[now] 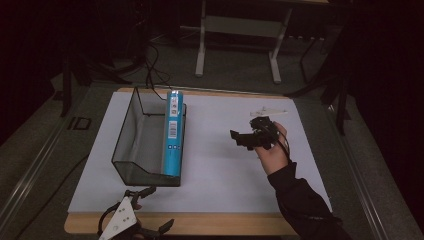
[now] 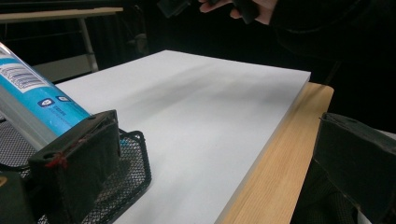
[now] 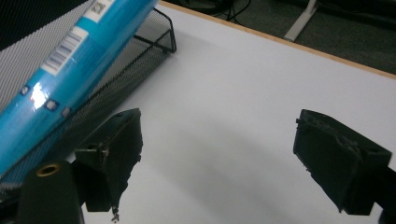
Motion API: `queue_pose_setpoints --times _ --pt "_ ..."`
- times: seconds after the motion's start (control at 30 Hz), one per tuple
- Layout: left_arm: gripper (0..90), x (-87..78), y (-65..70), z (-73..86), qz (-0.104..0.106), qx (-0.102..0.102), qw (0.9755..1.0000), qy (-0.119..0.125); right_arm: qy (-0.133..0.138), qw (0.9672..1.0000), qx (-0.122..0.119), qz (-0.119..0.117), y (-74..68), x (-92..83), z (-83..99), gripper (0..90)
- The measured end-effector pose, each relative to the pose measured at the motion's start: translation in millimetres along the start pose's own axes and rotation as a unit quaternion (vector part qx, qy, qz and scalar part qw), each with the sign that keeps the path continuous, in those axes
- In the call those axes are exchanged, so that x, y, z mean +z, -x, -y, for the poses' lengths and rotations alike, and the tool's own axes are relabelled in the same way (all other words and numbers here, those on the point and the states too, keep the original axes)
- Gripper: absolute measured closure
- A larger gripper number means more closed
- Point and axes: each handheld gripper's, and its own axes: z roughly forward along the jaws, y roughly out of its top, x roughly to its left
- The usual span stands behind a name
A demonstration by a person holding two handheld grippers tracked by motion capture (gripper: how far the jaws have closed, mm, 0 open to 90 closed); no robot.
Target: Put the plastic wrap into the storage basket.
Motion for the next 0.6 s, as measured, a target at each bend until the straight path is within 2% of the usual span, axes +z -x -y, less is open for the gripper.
queue_pose_setpoints --times 0.03,0.17,0.37,0.57,0.6 --pt "1.5 0.0 0.0 0.0 0.0 0.0 1.0 0.0 0.0 1.0 0.0 0.0 0.0 0.0 0.0 15.4" --pt "1.5 0.0 -0.6 0.3 -0.001 -0.001 1.0 -0.001 0.003 0.9997 0.007 -0.025 5.5 -9.9 14.2 15.4" --pt "1.5 1.2 -0.3 0.5 0.001 -0.001 1.0 -0.004 -0.004 0.9995 0.007 -0.031 10.6 -20.9 32.9 15.4" --pt "1.5 1.6 -0.3 0.7 0.001 0.0 1.0 -0.006 -0.005 0.999 0.017 -0.041 15.0 -26.7 52.3 15.3" --pt "1.5 2.1 -0.1 0.7 0.001 0.0 1.0 -0.006 -0.006 0.9988 0.022 -0.043 17.1 -26.6 60.4 15.3"
